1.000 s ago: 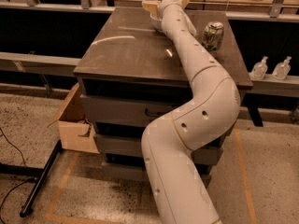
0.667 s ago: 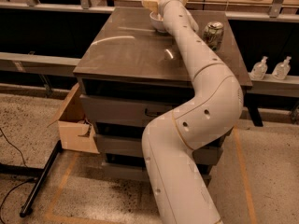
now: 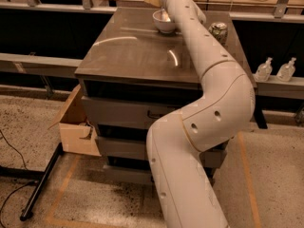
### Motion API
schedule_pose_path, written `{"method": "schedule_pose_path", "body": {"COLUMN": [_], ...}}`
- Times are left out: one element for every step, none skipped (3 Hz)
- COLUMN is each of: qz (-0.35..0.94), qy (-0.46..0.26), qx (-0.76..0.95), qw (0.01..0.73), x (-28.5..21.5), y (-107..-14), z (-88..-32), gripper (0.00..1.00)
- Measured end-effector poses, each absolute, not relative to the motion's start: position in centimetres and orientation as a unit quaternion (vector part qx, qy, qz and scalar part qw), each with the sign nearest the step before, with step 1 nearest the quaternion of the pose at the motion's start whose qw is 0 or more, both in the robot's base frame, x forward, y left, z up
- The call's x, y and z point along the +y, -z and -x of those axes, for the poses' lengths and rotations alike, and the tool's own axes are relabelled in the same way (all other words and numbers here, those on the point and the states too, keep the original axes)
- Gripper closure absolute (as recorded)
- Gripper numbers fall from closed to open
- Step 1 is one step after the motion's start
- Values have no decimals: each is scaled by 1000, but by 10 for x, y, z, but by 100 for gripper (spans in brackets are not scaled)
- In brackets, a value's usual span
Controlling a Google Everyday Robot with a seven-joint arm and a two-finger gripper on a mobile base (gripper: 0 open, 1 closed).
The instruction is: Place orange can into white bowl
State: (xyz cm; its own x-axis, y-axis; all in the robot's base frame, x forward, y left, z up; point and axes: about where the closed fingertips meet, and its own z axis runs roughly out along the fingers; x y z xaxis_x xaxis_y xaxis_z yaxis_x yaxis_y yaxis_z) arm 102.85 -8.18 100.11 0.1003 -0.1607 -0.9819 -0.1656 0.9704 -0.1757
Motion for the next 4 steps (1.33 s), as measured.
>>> {"method": "schedule_pose_path", "body": {"qz": [139,128,100,99], "qy": [34,87,130,150], "qx": [646,626,630,631], "qw": [750,765,759,755], "x": [-97,-142,-195,-206], "y": [-1052,-1118,-1162,-1165], "z": [-1011,-982,-951,-947], "gripper": [0,0,0,0]}}
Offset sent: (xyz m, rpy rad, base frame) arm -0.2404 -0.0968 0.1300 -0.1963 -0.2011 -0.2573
